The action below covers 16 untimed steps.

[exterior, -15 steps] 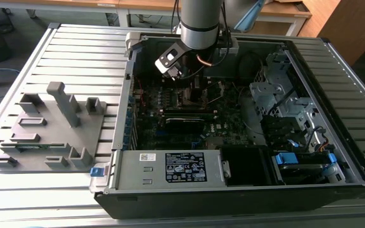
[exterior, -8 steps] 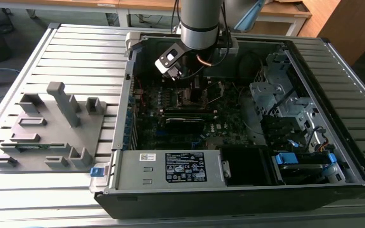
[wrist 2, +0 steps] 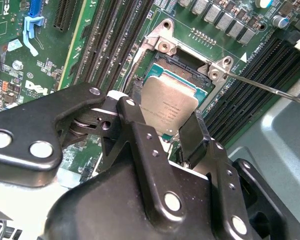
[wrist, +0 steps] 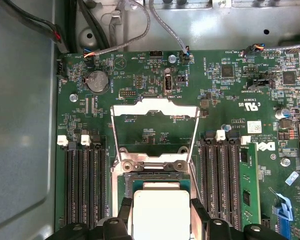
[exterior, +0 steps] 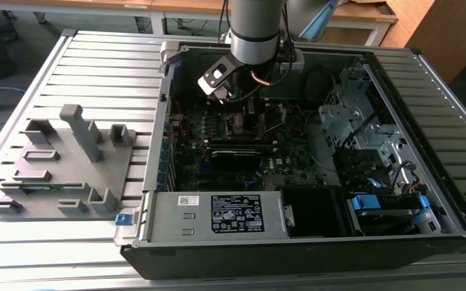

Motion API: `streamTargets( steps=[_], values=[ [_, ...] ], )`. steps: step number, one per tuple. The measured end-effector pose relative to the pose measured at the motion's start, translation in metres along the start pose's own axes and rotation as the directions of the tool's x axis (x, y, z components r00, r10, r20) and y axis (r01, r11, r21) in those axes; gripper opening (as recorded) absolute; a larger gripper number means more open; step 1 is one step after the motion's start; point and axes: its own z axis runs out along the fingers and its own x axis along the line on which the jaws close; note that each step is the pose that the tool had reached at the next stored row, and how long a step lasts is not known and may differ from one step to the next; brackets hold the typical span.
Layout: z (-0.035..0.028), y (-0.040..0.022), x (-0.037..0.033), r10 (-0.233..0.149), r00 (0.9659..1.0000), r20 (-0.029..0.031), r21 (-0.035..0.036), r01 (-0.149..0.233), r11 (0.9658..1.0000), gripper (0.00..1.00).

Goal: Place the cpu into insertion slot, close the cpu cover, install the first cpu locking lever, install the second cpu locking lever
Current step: 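Place the cpu into insertion slot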

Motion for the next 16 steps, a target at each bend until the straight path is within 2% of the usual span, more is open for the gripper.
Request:
streamTargets(
  steps=[7,12,16],
  values=[
    [0.0024,-0.0002,-0.0001,-0.002,1.0,-0.0001,0.0,0.002,1.0,0.54],
    [0.0042,-0.0003,-0.0001,-0.033,0.9995,-0.0021,0.0006,0.033,0.9995,0.54],
    [0.0078,-0.0009,-0.0002,-0.036,0.9994,0.0017,0.0007,0.036,0.9994,0.54]
  ],
)
